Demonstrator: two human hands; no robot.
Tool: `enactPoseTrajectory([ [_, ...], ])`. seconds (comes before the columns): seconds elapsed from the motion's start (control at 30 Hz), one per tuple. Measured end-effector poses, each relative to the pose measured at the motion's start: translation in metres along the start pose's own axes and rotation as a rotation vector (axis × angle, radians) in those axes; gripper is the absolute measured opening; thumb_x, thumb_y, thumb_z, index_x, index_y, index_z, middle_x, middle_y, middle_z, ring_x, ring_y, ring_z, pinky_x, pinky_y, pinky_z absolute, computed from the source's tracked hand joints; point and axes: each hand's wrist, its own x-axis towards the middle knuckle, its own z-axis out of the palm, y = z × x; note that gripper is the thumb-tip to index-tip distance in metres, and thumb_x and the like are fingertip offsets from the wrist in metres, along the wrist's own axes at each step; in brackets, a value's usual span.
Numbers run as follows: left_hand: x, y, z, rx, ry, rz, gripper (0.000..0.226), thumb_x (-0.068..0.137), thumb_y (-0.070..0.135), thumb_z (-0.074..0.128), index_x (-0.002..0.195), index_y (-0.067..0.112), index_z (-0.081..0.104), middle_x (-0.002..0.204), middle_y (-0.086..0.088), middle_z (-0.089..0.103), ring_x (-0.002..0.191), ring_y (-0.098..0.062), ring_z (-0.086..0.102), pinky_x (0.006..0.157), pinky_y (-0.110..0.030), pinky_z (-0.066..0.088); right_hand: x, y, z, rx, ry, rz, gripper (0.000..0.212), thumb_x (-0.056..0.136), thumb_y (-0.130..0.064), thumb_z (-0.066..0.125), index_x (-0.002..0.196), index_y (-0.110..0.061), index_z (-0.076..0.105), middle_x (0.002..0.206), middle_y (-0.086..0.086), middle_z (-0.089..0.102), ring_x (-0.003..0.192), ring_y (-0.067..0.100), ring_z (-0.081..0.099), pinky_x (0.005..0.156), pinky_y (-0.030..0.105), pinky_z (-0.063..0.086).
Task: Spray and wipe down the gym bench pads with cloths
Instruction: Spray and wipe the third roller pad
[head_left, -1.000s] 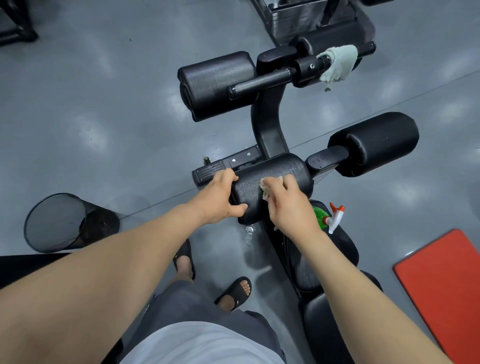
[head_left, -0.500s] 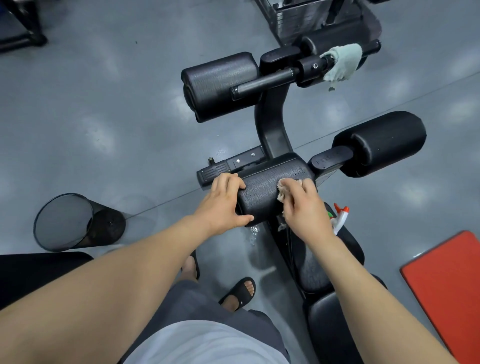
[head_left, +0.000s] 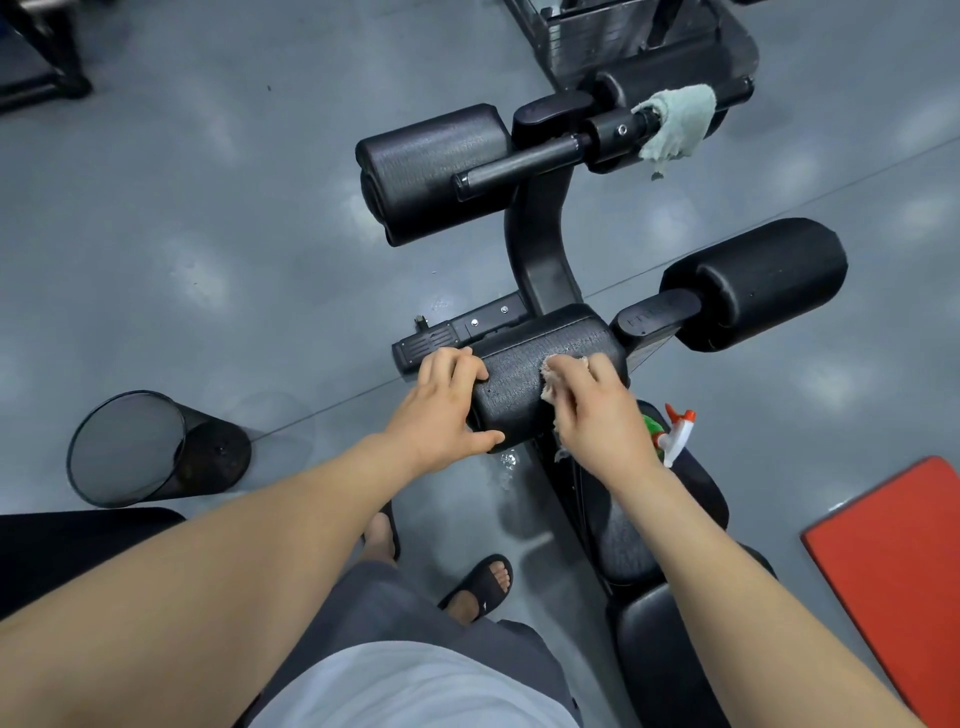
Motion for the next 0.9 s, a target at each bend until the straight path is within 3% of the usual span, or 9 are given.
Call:
enactPoseTrajectory([
  [0.1,-0.001,0.0,0.001,0.007,0.003,0.007,0.076,0.073,0.047,0.086,0.129,0.019,0.042,0.136,-0.001,0.031,0.146,-0.02,0.021,0.111,-0.043,0.041,0.013,0.016,-0.003,-0.046,0.033,0.041,0.026,0.097,-0.017,0.057,0.122,-0.02,0.061,0.101,0.01,0.05,0.073,0.038,0.059,0.062,0.045,0.055],
  [0.17,-0.001,-0.001,0.001,0.005,0.015,0.008,0.076,0.072,0.047,0.086,0.128,0.019,0.042,0.135,-0.001,0.031,0.145,-0.02,0.022,0.111,-0.044,0.041,0.027,0.024,-0.006,-0.026,0.112,0.189,0.025,0.097,-0.016,0.057,0.121,-0.018,0.063,0.106,0.014,0.053,0.081,0.039,0.059,0.074,0.046,0.055],
  [0.27,-0.001,-0.002,0.003,-0.003,0.031,0.011,0.075,0.071,0.047,0.087,0.126,0.022,0.042,0.133,0.001,0.031,0.143,-0.02,0.023,0.109,-0.046,0.043,0.039,0.017,-0.006,-0.035,0.157,0.337,0.025,0.096,-0.014,0.056,0.12,-0.012,0.064,0.112,0.018,0.055,0.086,0.04,0.059,0.075,0.035,0.046],
  [0.33,-0.002,-0.004,0.005,0.002,0.037,0.016,0.074,0.071,0.048,0.086,0.124,0.026,0.039,0.133,0.003,0.029,0.143,-0.02,0.023,0.107,-0.046,0.044,0.034,0.002,-0.002,-0.067,0.129,0.281,0.026,0.093,-0.012,0.056,0.118,-0.01,0.064,0.11,0.019,0.053,0.081,0.04,0.059,0.069,0.034,0.042],
  [0.43,-0.005,-0.003,0.009,0.019,0.049,0.015,0.073,0.072,0.047,0.086,0.124,0.026,0.039,0.133,0.004,0.027,0.143,-0.02,0.021,0.105,-0.044,0.044,0.013,-0.021,0.008,-0.036,0.031,0.083,0.028,0.087,-0.015,0.057,0.114,-0.012,0.064,0.103,0.015,0.052,0.075,0.04,0.06,0.059,0.039,0.05],
  [0.57,-0.006,-0.001,0.01,0.024,0.05,0.019,0.073,0.072,0.046,0.086,0.124,0.028,0.038,0.136,0.002,0.028,0.144,-0.021,0.02,0.104,-0.047,0.045,-0.001,-0.024,0.002,-0.038,-0.109,-0.085,0.032,0.092,-0.026,0.052,0.122,-0.021,0.061,0.101,0.008,0.051,0.069,0.037,0.06,0.049,0.041,0.05],
  [0.63,-0.006,-0.001,0.01,0.018,0.047,0.017,0.073,0.073,0.047,0.086,0.124,0.029,0.037,0.137,0.001,0.029,0.144,-0.021,0.02,0.105,-0.049,0.045,0.006,-0.007,-0.006,-0.097,-0.067,-0.052,0.032,0.093,-0.024,0.054,0.124,-0.022,0.06,0.103,0.008,0.052,0.072,0.036,0.061,0.053,0.038,0.05],
  [0.77,-0.007,0.0,0.009,-0.008,0.043,0.0,0.072,0.073,0.047,0.086,0.124,0.029,0.038,0.141,0.0,0.029,0.148,-0.02,0.019,0.11,-0.05,0.042,0.025,0.018,-0.014,-0.072,0.104,0.277,0.029,0.097,-0.017,0.055,0.125,-0.015,0.061,0.111,0.014,0.052,0.081,0.037,0.059,0.07,0.031,0.042],
  [0.9,-0.008,-0.002,0.011,-0.02,0.046,-0.009,0.072,0.073,0.046,0.086,0.124,0.03,0.039,0.143,-0.001,0.029,0.148,-0.021,0.019,0.111,-0.05,0.041,0.016,-0.009,0.0,-0.049,0.077,0.186,0.028,0.089,-0.011,0.057,0.116,-0.012,0.063,0.104,0.016,0.051,0.077,0.041,0.06,0.065,0.043,0.054],
])
